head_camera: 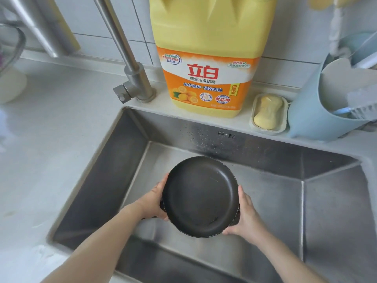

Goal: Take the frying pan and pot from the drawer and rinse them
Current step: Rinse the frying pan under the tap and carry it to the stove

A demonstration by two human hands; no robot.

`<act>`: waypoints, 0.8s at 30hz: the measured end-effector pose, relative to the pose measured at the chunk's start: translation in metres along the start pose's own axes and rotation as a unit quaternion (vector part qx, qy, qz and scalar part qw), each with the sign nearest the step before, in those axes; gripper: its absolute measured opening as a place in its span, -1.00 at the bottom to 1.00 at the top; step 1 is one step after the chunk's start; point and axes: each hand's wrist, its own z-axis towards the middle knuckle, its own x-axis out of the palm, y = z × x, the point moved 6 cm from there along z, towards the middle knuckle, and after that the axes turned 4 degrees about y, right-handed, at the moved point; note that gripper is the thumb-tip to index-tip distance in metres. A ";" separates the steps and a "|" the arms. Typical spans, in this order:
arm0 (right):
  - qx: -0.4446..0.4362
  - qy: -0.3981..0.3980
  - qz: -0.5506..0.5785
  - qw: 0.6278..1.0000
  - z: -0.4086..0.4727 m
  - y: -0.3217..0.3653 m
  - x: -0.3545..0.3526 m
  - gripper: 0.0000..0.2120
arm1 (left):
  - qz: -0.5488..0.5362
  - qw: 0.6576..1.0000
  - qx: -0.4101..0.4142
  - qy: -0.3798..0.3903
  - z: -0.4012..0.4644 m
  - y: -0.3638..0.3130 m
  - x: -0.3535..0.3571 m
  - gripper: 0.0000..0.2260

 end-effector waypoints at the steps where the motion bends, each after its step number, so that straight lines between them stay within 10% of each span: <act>1: 0.002 0.001 0.000 1.000 0.002 -0.001 0.003 0.50 | -0.002 1.000 -0.001 -0.003 0.001 0.003 -0.001 0.27; 12: 0.004 -0.001 -0.005 1.000 0.008 0.000 0.009 0.48 | 0.089 0.995 -0.045 -0.032 -0.008 -0.014 -0.014 0.15; 15: 0.006 0.008 -0.007 1.000 0.007 0.001 0.008 0.48 | 0.009 0.974 0.011 -0.225 -0.037 -0.051 -0.052 -0.20; 18: 0.005 0.013 -0.018 1.000 0.006 0.006 0.007 0.47 | -0.127 0.871 0.093 -0.465 -0.084 -0.094 -0.108 -0.35; 24: 0.012 0.019 -0.047 0.999 0.007 0.011 0.004 0.43 | -0.179 0.804 0.084 -0.561 -0.095 -0.134 -0.189 -0.52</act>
